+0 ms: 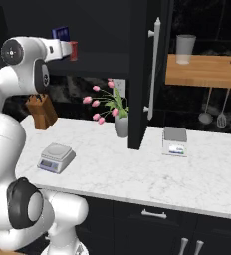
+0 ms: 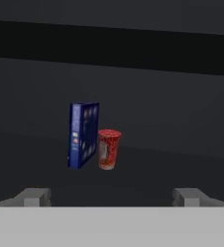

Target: Pick the yogurt and place it on the digital scale for weighing, and close the cabinet.

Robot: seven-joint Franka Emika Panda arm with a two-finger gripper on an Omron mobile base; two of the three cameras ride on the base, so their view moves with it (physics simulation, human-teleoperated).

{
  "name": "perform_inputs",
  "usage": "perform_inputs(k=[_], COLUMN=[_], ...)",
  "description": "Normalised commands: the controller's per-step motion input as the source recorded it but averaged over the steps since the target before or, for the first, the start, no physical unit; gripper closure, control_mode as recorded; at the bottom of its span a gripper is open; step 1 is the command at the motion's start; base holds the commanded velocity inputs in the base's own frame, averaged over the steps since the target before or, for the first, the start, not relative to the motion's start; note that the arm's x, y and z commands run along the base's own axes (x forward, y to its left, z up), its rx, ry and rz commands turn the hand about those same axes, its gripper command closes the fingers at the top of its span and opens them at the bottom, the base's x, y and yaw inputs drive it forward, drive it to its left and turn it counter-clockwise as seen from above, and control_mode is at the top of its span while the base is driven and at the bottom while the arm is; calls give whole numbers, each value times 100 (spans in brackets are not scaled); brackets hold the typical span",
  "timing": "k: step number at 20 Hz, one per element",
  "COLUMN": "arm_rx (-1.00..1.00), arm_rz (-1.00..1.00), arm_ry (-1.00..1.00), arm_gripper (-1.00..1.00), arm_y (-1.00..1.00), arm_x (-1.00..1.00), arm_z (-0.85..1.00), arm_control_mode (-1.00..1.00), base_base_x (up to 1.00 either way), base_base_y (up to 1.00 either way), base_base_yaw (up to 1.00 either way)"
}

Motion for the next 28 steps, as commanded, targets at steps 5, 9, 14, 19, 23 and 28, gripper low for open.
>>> perform_inputs(k=[5, 9, 14, 19, 23, 28], arm_rx=[4, 4, 1, 0, 0, 0], arm_rz=[0, 0, 0, 0, 0, 0], arm_ry=[4, 6, 7, 2, 0, 2], arm_gripper=[-100, -100, -100, -100, -100, -100], arm_y=[1, 7, 2, 6, 16, 6], arm_x=[67, 58, 55, 58, 47, 38], arm_z=[0, 0, 0, 0, 0, -11], arm_control_mode=[-100, -100, -100, -100, -100, -100], base_base_x=[0, 0, 0, 0, 0, 0], base_base_y=[0, 0, 0, 0, 0, 0], base_base_yaw=[0, 0, 0, 0, 0, 0])
